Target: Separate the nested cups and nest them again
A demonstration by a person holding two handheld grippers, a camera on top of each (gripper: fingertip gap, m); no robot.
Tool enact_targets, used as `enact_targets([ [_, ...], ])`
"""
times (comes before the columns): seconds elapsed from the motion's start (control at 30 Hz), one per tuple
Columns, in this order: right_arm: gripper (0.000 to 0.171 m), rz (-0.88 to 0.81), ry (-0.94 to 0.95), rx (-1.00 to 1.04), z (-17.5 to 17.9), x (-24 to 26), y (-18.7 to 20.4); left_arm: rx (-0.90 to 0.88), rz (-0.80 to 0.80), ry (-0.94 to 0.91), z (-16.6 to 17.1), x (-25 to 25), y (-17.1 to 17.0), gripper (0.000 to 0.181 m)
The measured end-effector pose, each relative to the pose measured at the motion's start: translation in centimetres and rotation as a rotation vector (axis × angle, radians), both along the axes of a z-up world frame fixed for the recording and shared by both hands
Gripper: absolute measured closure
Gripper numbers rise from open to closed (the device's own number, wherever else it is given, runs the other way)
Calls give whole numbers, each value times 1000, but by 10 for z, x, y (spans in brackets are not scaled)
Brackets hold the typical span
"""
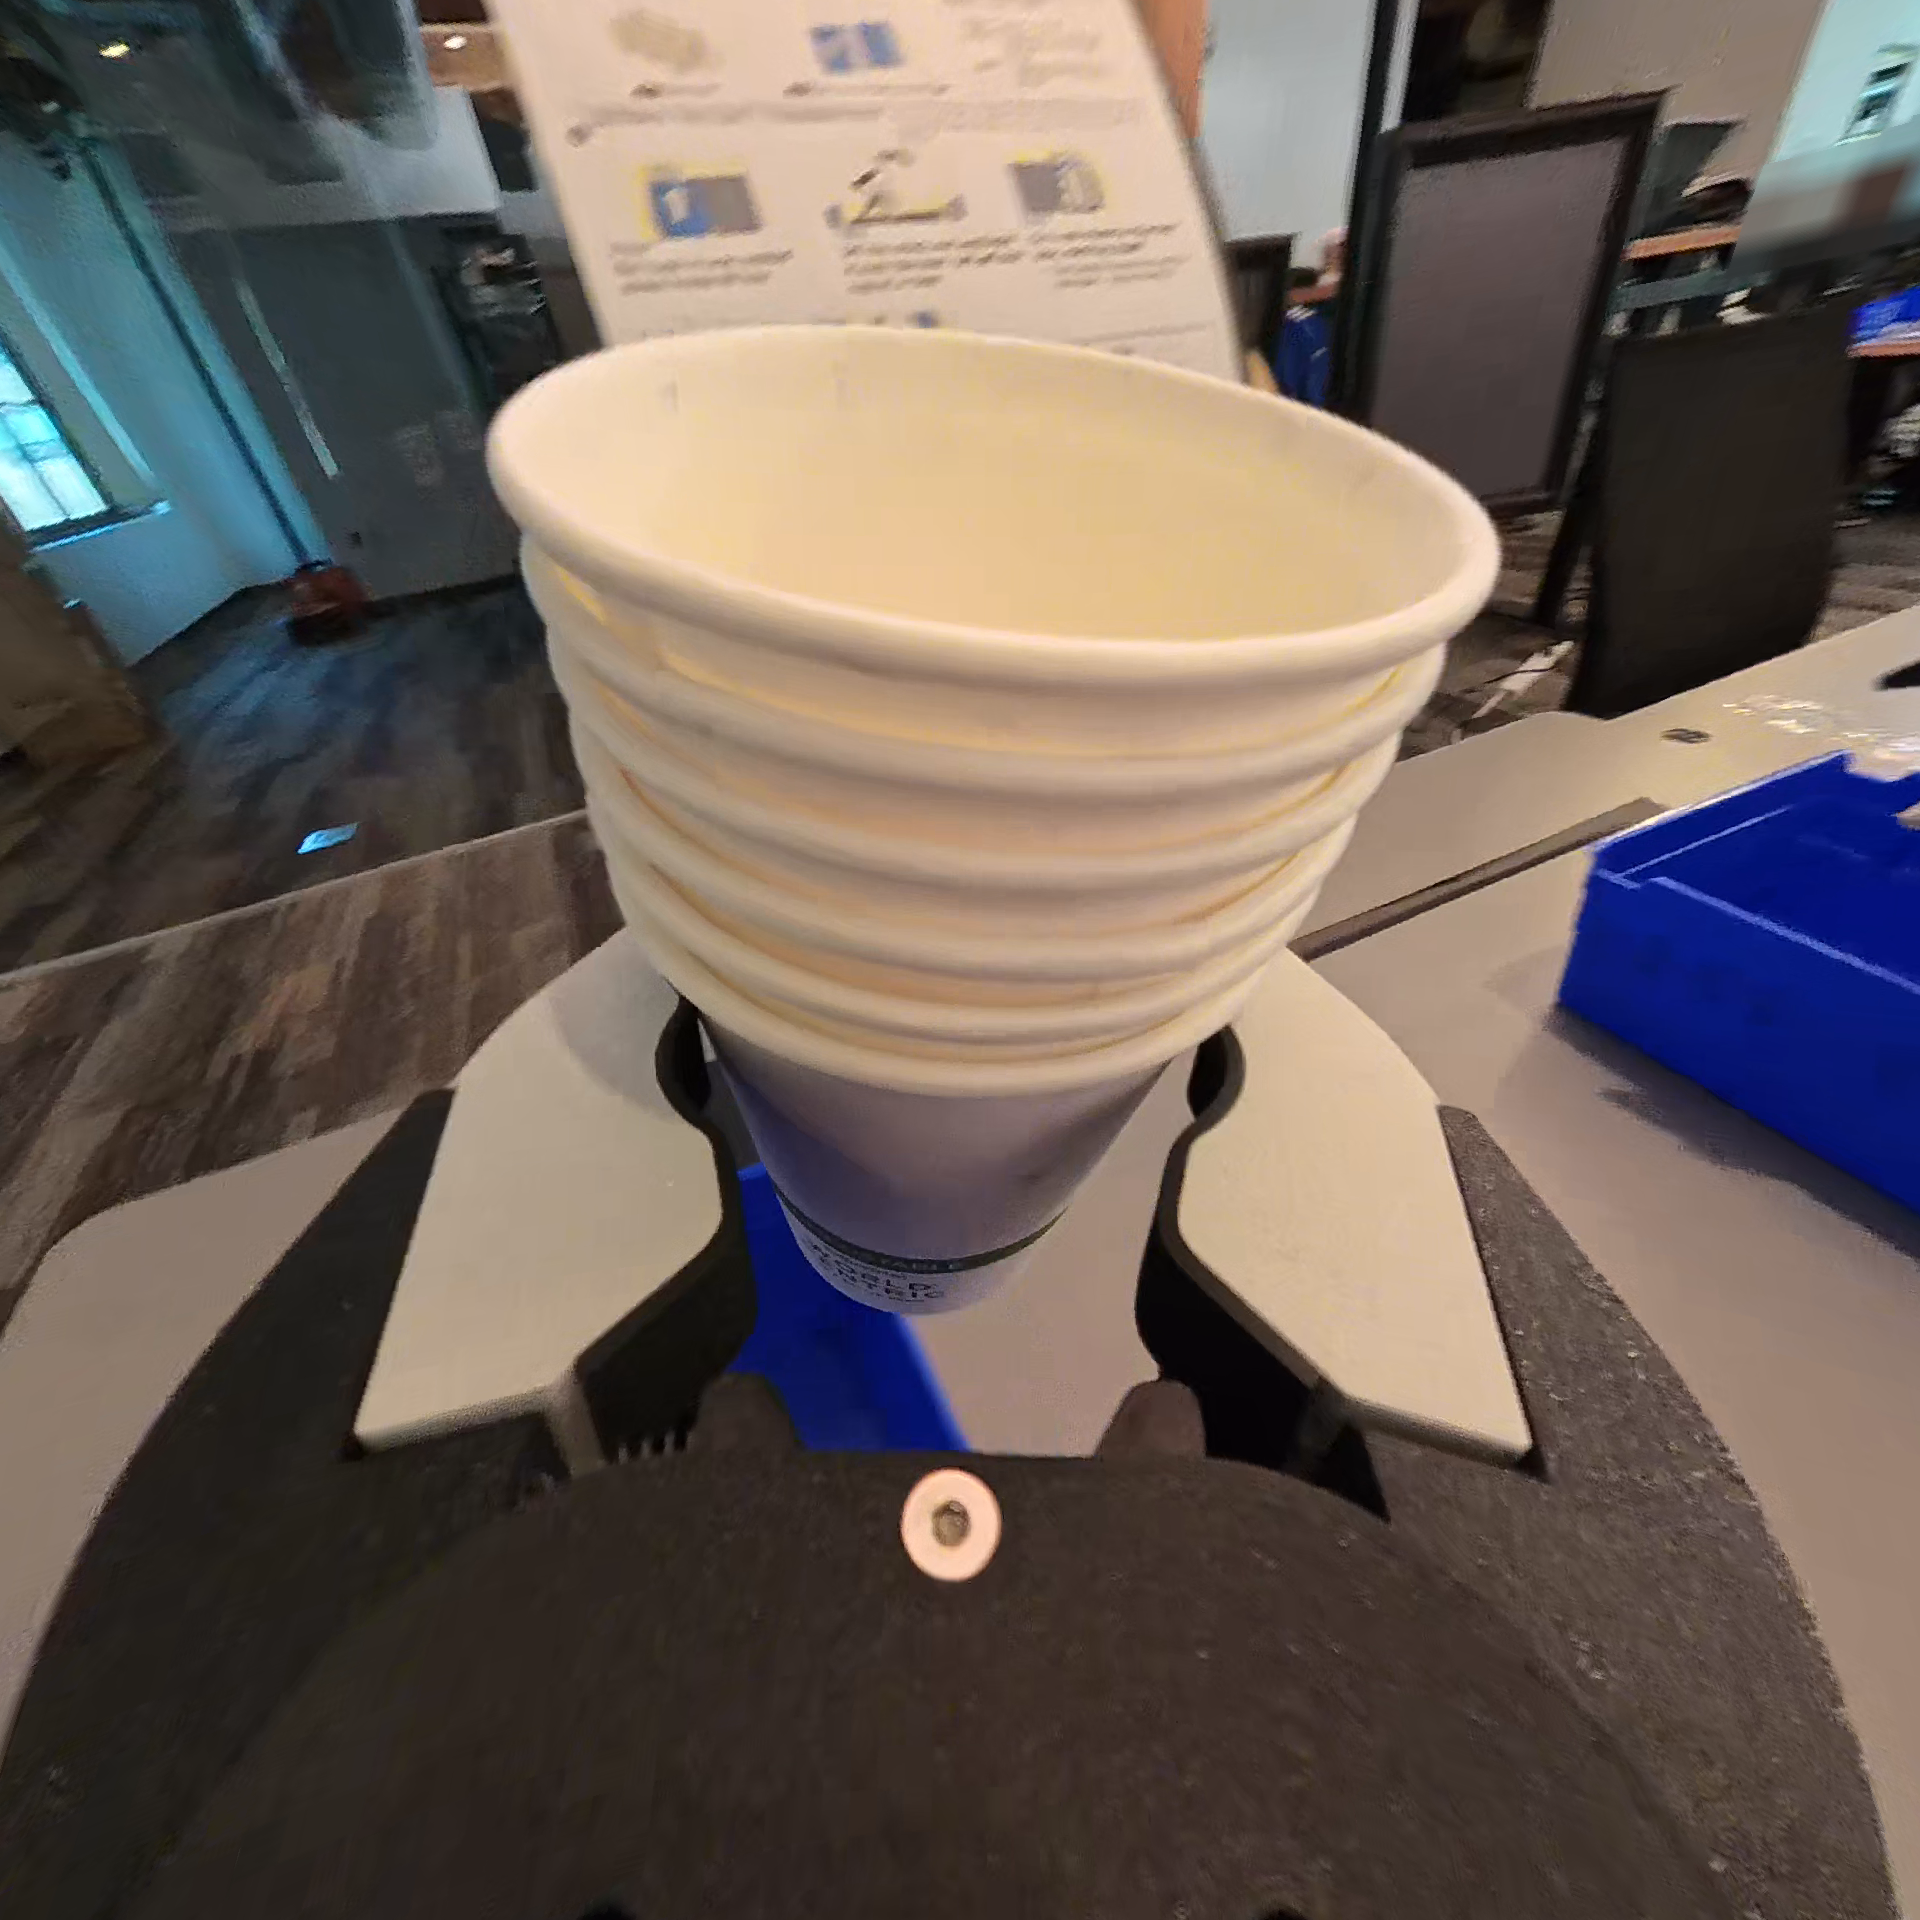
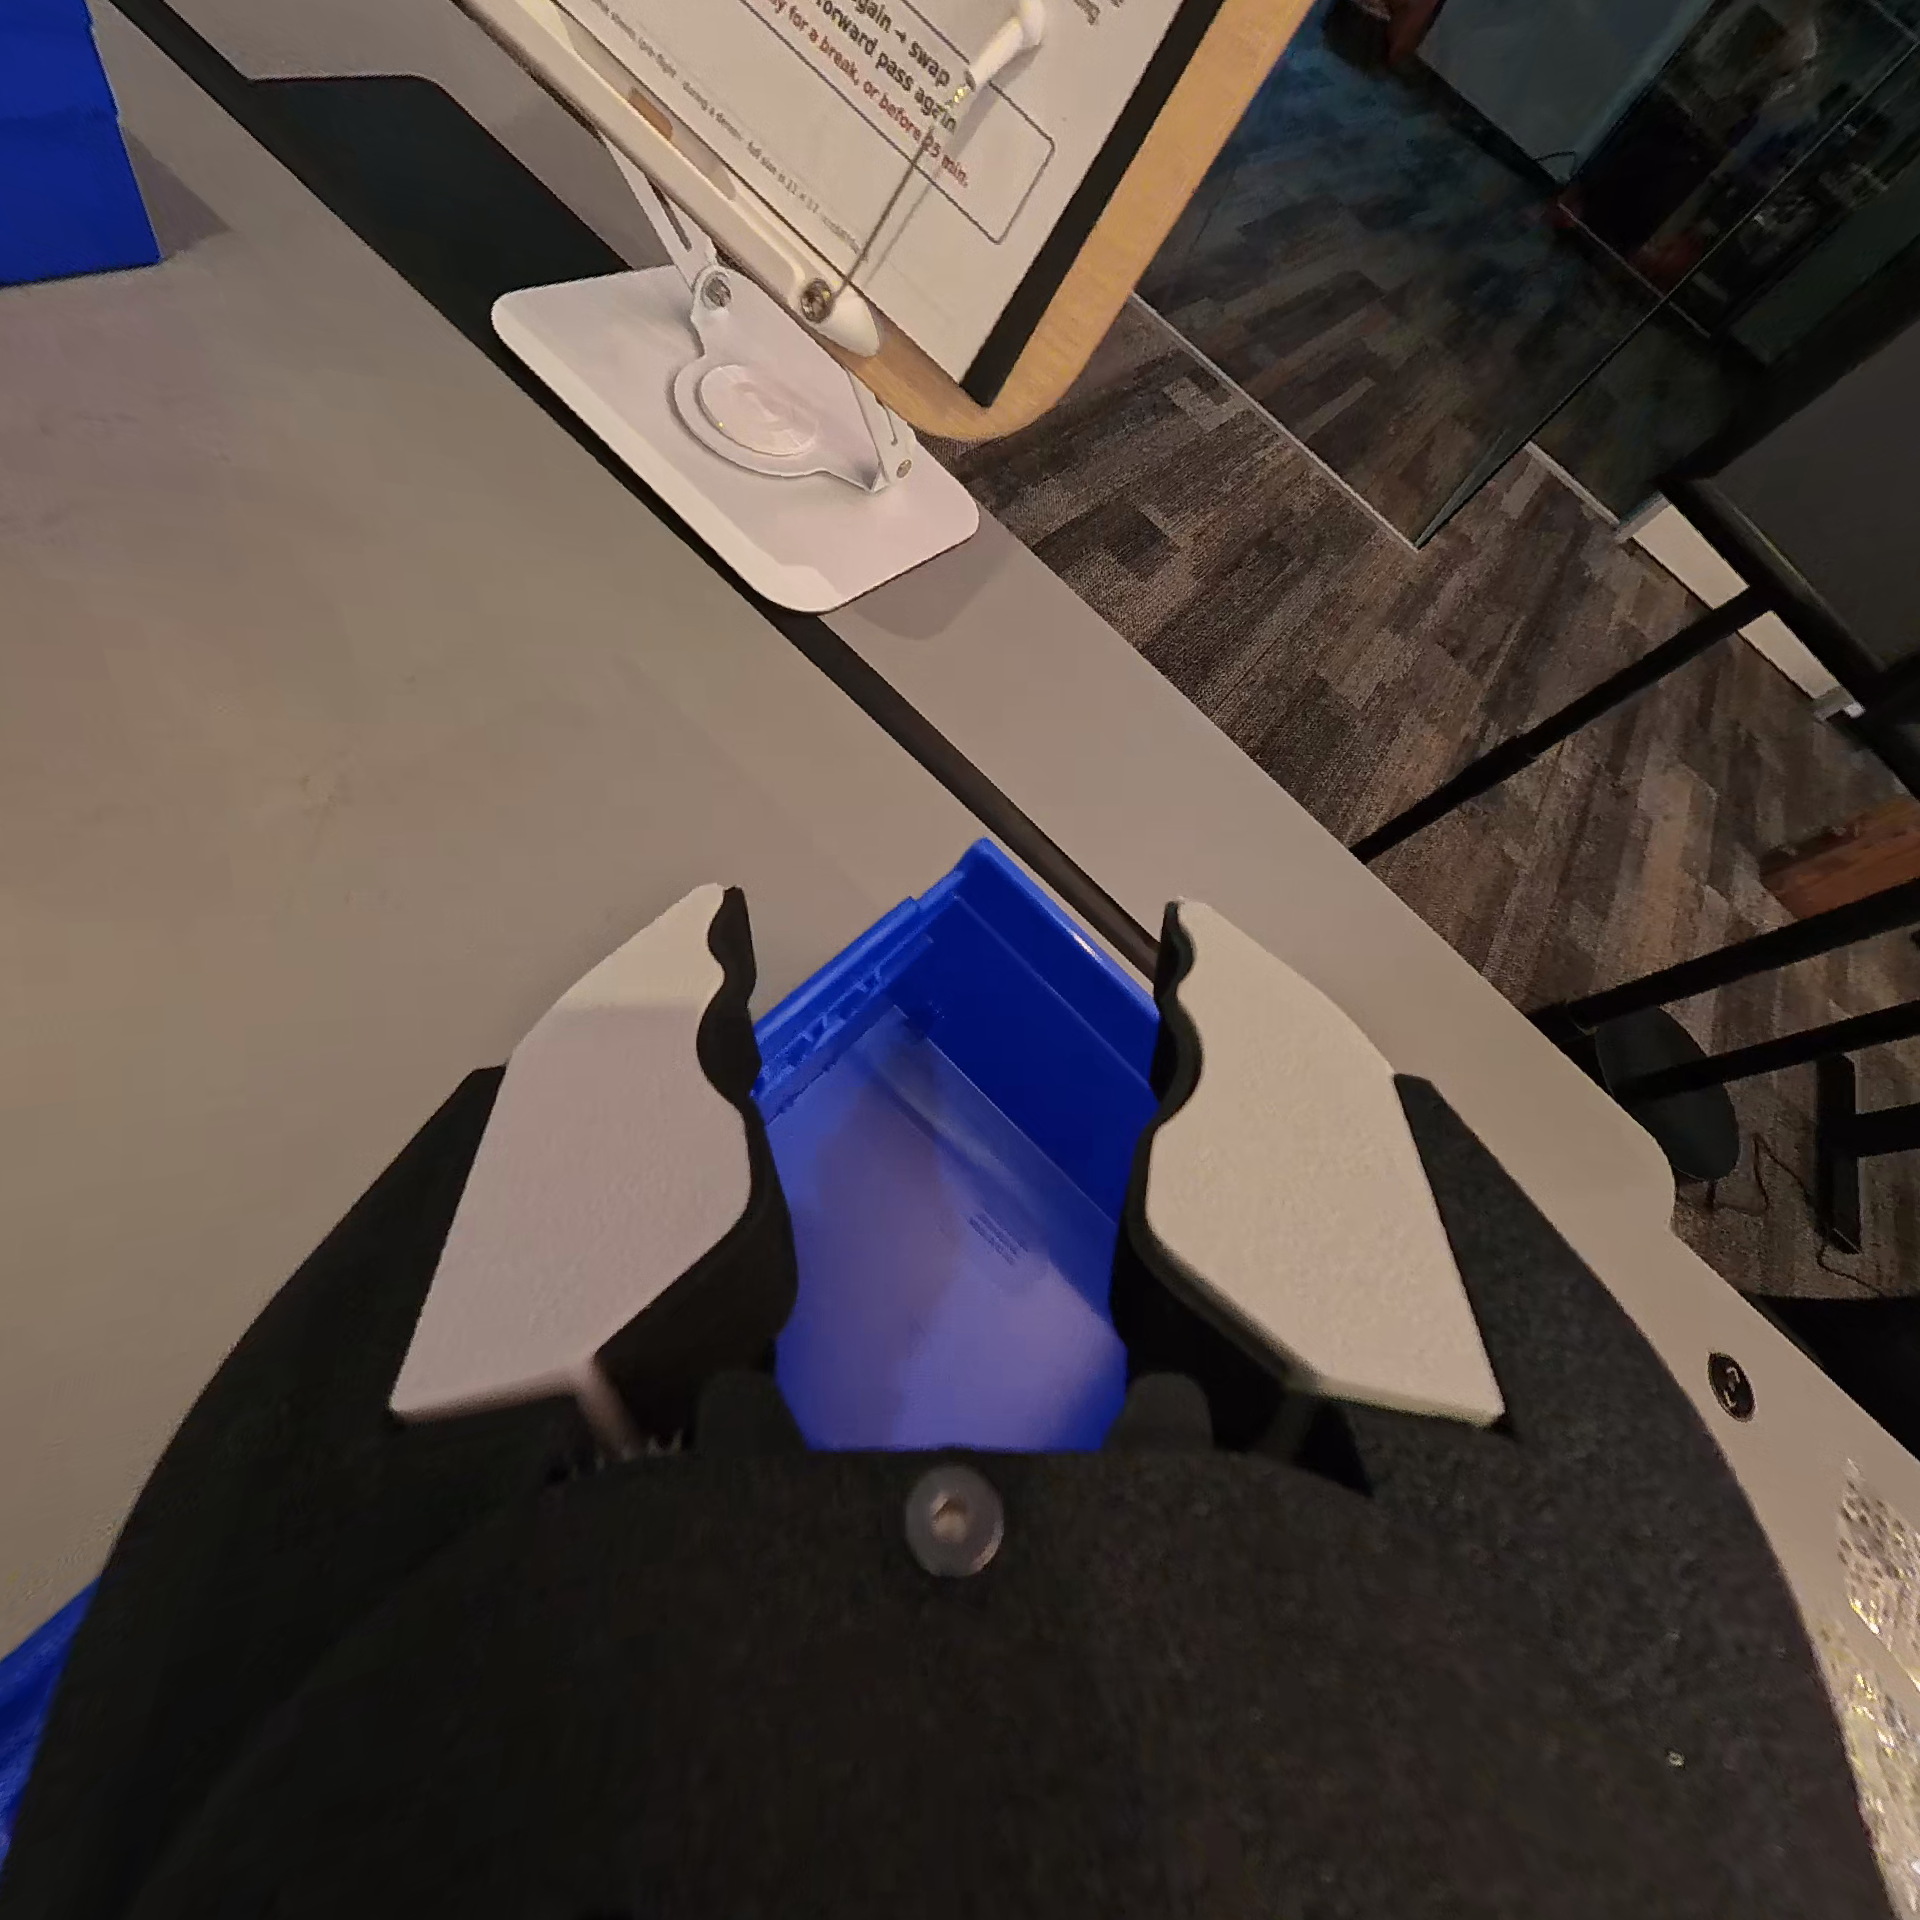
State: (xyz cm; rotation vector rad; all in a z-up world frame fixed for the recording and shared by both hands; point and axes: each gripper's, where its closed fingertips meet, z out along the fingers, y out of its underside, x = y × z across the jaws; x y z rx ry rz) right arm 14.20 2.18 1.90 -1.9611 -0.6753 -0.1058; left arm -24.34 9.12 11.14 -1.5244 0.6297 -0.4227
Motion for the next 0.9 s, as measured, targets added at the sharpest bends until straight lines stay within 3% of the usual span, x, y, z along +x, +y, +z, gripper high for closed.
enact_targets([
  [0.23, 99, 66, 14, 57, 22, -29, -6, -8, -133, 14, 8, 71, -29, 89],
  [0.43, 101, 111, 23, 100, 40, -50, -14, -21, -220, 55, -16, 124, -40, 89],
  [0.73, 102, 152, 71, 128, 54, -67, -19, -90, -236, 75, -76, 143, -25, 89],
  [0.9, 104, 189, 104, 115, 51, -83, -20, -152, -288, -8, -87, 150, -30, 89],
])
